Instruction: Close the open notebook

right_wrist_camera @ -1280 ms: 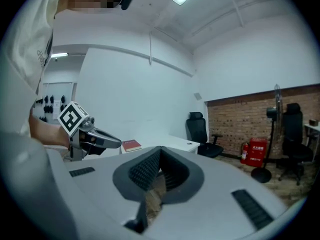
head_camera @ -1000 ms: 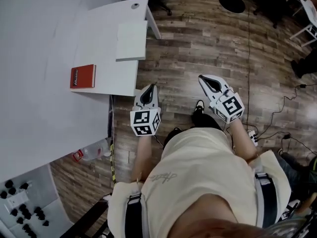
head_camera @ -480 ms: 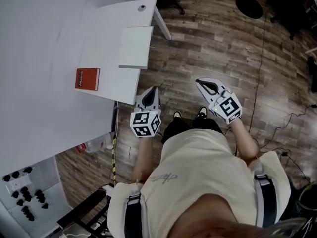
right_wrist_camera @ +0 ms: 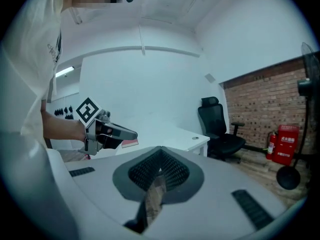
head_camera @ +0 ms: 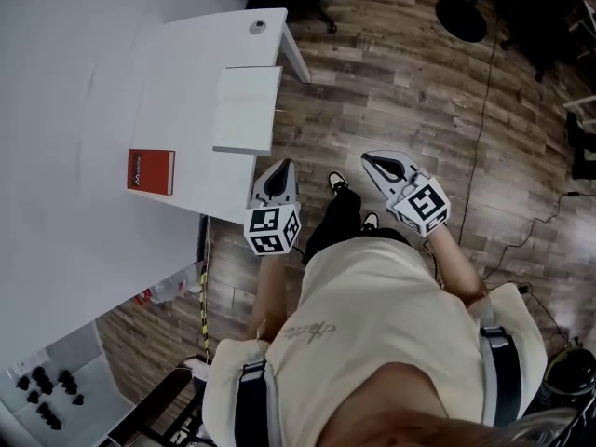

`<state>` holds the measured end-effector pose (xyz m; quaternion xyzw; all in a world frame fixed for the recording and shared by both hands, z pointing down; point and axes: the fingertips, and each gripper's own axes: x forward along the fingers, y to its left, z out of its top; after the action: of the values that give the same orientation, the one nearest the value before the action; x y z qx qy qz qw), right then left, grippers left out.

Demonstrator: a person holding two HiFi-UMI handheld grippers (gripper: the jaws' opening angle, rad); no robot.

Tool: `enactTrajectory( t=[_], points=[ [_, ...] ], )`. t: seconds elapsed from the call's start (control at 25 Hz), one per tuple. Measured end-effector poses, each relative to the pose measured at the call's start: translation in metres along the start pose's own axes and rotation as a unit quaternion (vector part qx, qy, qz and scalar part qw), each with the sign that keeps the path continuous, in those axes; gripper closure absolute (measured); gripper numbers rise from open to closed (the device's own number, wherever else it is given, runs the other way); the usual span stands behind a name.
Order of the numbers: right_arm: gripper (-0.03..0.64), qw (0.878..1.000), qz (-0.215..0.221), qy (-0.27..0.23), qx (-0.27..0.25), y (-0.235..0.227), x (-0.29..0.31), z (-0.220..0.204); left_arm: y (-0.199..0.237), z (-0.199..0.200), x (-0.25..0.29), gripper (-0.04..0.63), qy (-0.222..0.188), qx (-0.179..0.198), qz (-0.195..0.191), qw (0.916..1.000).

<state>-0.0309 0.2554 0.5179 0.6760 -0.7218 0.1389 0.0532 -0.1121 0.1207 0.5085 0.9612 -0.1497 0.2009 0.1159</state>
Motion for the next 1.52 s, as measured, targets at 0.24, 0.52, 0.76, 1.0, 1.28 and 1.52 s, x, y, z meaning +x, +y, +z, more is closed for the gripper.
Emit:
enactTrajectory(
  t=[0.24,0.52,0.76,1.0,1.28,1.52],
  points=[
    [0.609,0.999,-0.004,0.005,-0.042,-0.045,0.044,0.052,0.051,0.034,0.038,0.569,-0.025,-0.037,0.012,0.9989],
    [0.609,0.999,-0.008,-0.002,-0.044,-0.085,0.111,0.084,0.112,0.078,0.075,0.569,-0.056,-0.034,0.016,0.9978],
    [0.609,0.999,0.022,0.007,-0.03,-0.096,0.157,0.096,0.148,0.087,0.083,0.569,-0.052,-0.043,0.044,0.9968],
    [0.609,0.996,0.076,0.027,-0.048,-0.107,0.205,0.101,0.18,0.084,0.091,0.569,-0.042,-0.069,0.091,0.9925],
    [0.609,0.979,0.186,0.035,-0.079,-0.132,0.274,0.11,0.221,0.093,0.095,0.569,-0.041,-0.097,0.203,0.9735],
    [0.609,0.954,0.277,0.025,-0.11,-0.158,0.325,0.14,0.243,0.12,0.096,0.569,-0.055,-0.131,0.289,0.9467]
  ],
)
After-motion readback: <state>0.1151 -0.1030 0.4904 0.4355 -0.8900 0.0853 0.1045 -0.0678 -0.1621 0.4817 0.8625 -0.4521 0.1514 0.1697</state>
